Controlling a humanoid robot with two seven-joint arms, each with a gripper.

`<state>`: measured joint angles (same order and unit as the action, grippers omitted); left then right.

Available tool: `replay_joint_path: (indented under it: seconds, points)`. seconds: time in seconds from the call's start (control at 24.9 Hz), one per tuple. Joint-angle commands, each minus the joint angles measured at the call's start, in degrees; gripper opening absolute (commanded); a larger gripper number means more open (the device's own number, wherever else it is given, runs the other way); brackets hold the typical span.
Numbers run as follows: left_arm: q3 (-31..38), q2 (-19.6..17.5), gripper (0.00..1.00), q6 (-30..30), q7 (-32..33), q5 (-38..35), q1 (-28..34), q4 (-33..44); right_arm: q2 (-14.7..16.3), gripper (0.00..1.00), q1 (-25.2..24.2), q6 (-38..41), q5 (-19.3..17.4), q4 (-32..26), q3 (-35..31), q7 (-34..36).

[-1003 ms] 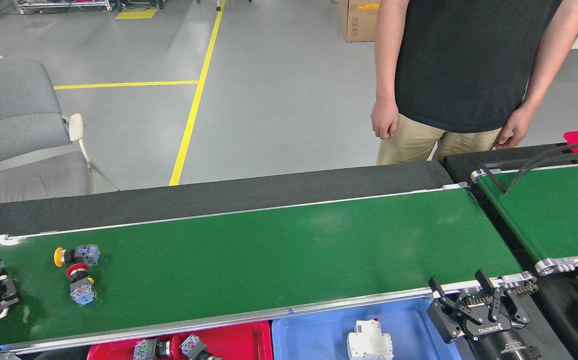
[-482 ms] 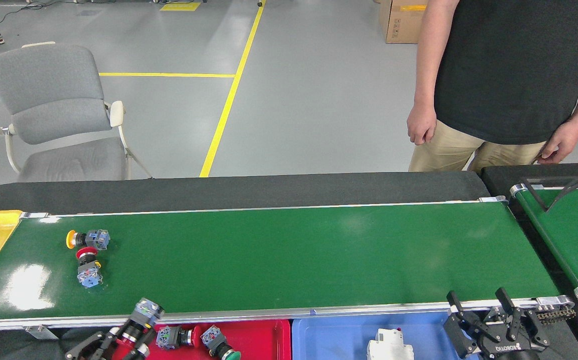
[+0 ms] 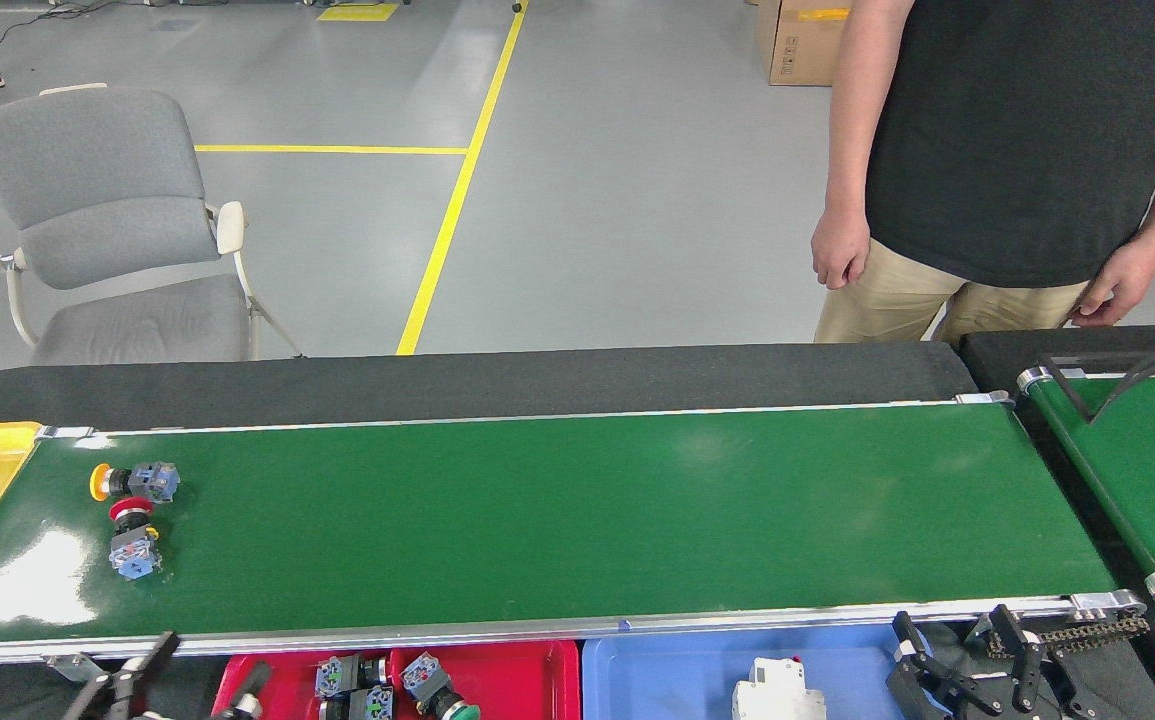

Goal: Pick switch part from conveyor to tray

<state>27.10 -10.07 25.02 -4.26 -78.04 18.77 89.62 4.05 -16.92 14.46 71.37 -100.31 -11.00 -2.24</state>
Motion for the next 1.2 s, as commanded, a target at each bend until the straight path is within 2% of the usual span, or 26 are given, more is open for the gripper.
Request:
replay_joint_path:
  seconds: [0.0, 0.16, 0.24, 0.44, 0.64, 1.0, 1.08, 1.16]
  points:
    - [1.5, -0.9, 1.0, -1.5, -0.2, 0.0, -0.5, -0.2, 0.1, 1.0, 0.4, 0.1, -0.1, -0.8, -0.1, 0.5]
    - [1.6, -2.2, 1.0, -1.6, -0.1, 0.0, -2.0, -0.9, 0.1, 1.0, 0.3, 0.1, -0.1, -0.8, -0.1, 0.5]
    - [1.6, -3.1, 1.0, -1.9, -0.1, 0.0, -4.4, -3.6, 0.2, 1.0, 0.1, 0.1, -0.1, -0.8, -0.1, 0.5]
    - [1.3, -7.3, 1.0, -2.4, 0.0, -0.1, -14.7, -15.1, 0.4, 1.0, 0.6, 0.1, -0.1, -0.8, 0.1, 0.5]
    - [0.7, -13.7, 1.0, -5.0, 0.1, -0.1, -23.2, -27.5, 0.5, 1.0, 0.4, 0.2, -0.1, -0.8, 0.1, 0.5]
    - [-3.2, -16.5, 1.0, -5.5, 0.1, -0.1, -32.9, -41.6, 0.6, 1.0, 0.7, 0.2, -0.1, -0.8, 0.2, 0.5]
    - [-4.9, -17.7, 0.99, -7.4, -0.1, -0.1, -35.6, -45.8, 0.6, 1.0, 0.9, 0.5, -0.1, -0.8, 0.2, 0.5]
    - [-7.7, -18.8, 0.94, -10.5, -0.5, -0.1, -38.1, -49.8, 0.5, 1.0, 1.0, 2.1, 0.0, -0.7, 0.2, 0.5]
